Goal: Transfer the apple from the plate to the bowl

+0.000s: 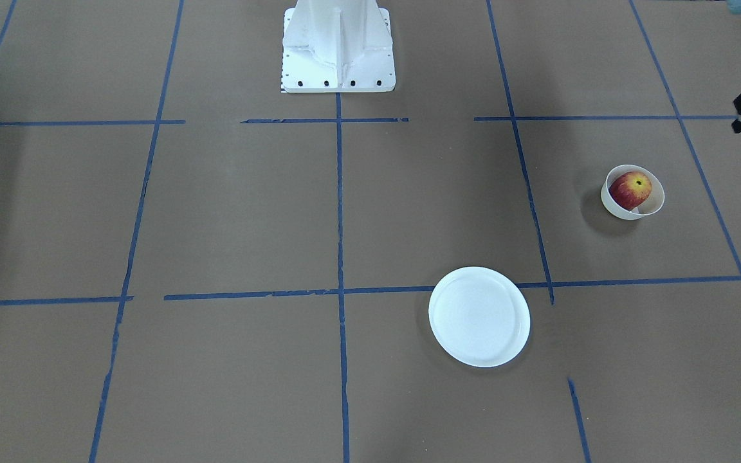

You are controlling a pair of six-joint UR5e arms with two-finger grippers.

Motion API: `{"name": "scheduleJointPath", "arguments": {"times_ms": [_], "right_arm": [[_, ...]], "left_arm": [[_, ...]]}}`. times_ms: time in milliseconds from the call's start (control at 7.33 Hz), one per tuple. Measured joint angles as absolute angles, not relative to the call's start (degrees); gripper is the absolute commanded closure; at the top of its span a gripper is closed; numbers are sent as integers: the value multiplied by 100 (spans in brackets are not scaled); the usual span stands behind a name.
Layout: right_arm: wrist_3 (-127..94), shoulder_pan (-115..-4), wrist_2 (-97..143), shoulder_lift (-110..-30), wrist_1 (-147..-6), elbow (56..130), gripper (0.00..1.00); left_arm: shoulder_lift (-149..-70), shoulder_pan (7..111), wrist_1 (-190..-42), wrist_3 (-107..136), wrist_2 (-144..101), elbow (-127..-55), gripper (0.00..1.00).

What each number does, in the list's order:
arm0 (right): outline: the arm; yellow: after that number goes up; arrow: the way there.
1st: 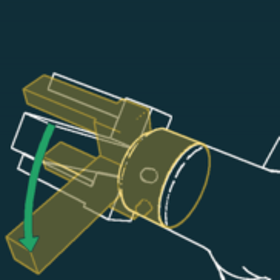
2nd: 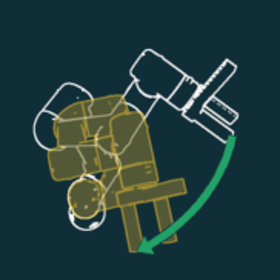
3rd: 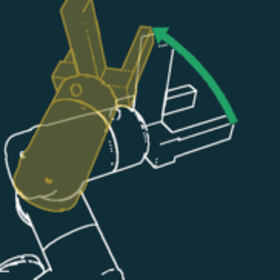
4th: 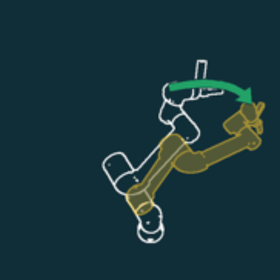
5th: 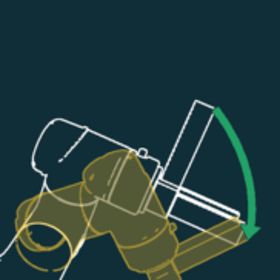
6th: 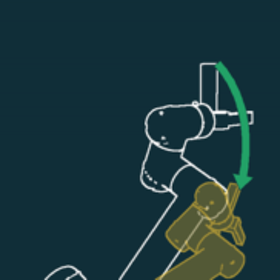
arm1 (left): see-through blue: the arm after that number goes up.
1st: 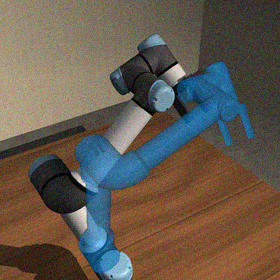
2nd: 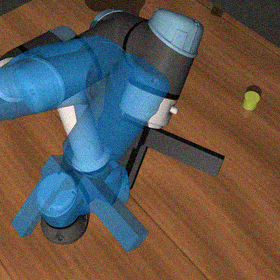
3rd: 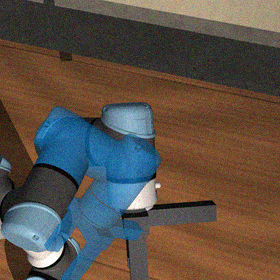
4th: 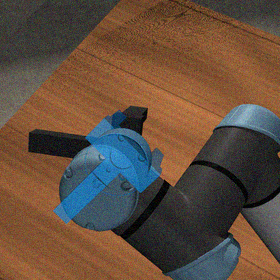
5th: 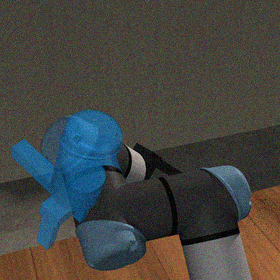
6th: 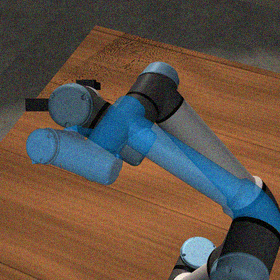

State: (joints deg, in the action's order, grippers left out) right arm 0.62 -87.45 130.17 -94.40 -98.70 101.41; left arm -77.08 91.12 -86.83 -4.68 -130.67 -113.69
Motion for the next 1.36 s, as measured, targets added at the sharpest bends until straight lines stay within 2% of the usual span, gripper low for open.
{"name": "scheduleJointPath", "arguments": {"times_ms": [545,1364], "right_arm": [[65,-8745,13017,-9440,-9870,10141,0],[62,-8745,13017,-9439,-9870,10142,0]], "left_arm": [[-7587,9356,-8288,-859,-13214,-11382,0],[-6923,9493,-8251,-825,-13195,-12379,0]]}}
